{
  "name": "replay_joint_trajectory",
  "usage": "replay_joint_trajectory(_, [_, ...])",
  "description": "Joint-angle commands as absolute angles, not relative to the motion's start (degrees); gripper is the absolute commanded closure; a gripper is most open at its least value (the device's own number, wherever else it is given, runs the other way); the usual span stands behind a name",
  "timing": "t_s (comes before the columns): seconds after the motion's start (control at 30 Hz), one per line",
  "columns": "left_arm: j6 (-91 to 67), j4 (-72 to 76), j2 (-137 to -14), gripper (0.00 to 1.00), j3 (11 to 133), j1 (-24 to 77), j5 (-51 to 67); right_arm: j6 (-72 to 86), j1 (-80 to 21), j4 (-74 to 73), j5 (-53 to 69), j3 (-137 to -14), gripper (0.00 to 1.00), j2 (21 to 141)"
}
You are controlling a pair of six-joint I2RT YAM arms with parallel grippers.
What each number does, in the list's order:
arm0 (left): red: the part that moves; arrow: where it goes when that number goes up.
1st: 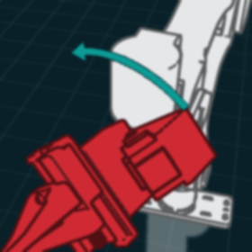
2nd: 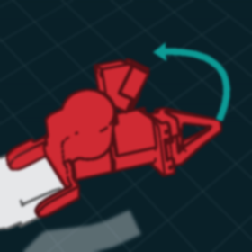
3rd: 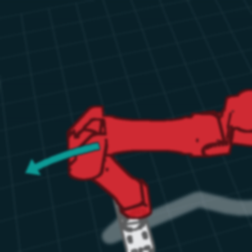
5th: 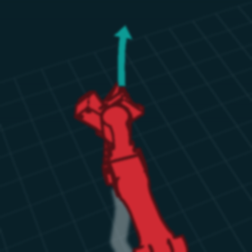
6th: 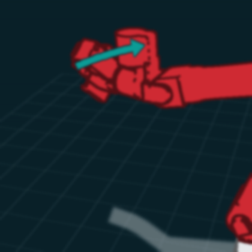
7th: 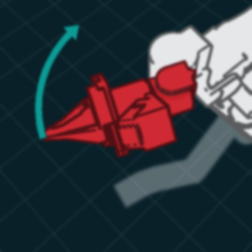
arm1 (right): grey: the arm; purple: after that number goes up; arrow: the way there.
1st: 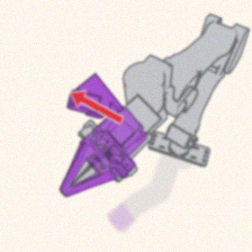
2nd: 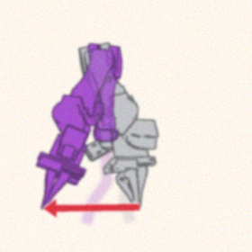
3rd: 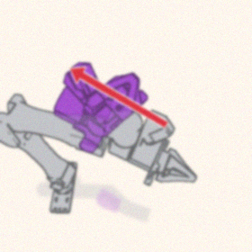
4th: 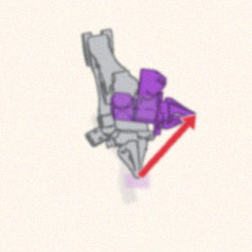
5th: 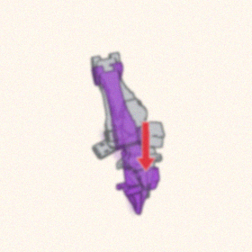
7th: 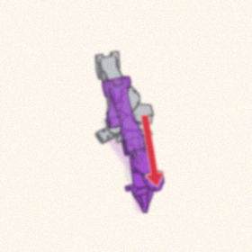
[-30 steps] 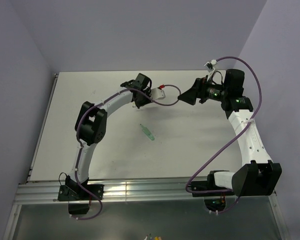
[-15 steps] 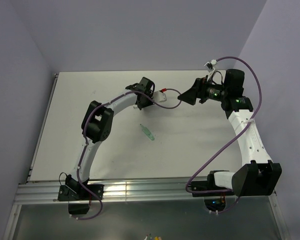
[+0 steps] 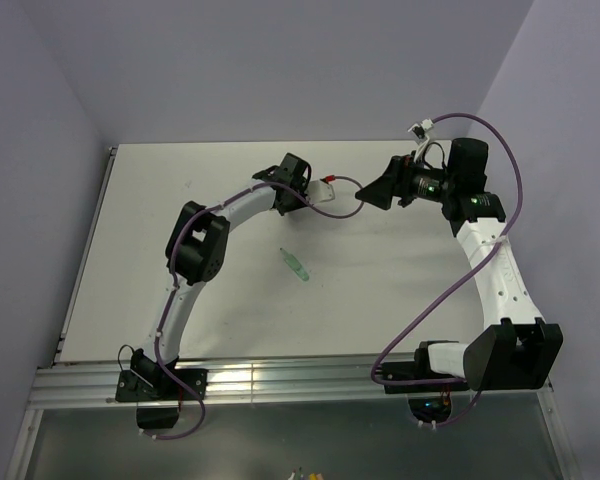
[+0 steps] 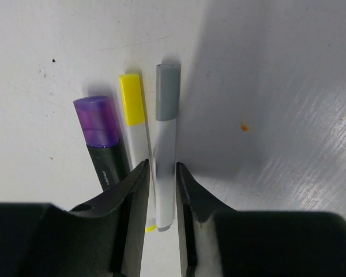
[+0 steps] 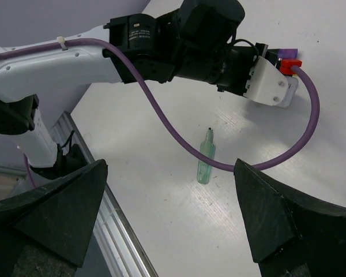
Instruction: Insert the pens into the pen caps
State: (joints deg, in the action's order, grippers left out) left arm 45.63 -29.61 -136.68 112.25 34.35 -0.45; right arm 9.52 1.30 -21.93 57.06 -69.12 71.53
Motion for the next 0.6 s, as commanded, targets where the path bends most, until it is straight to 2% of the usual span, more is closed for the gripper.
replay_joint_trajectory(0.0, [46.9, -30.1, -137.2, 0.7, 112.2, 34.5, -1.7, 9.7, 1.8, -21.4, 58.2, -70.9, 0.02, 70.8])
replay_joint_trajectory(0.27, [46.2, -32.6, -132.6, 0.64, 111.1, 34.7, -0.4, 9.8, 1.8, -21.4, 58.1, -71.5, 0.02, 70.5])
replay_joint_trajectory(0.3, [45.9, -33.0, -130.6, 0.59, 111.1, 34.6, 1.0, 9.8, 1.8, -21.4, 58.2, -71.7, 0.02, 70.5])
replay_joint_trajectory(0.4, [45.3, -37.6, -126.1, 0.54, 111.5, 34.9, 4.3, 9.2, 2.2, -22.1, 58.8, -72.9, 0.01, 70.8])
replay_joint_trajectory(0.57, [47.9, -45.2, -116.6, 0.5, 108.6, 34.9, 14.8, 6.0, 3.3, -27.9, 59.3, -76.9, 0.0, 72.7])
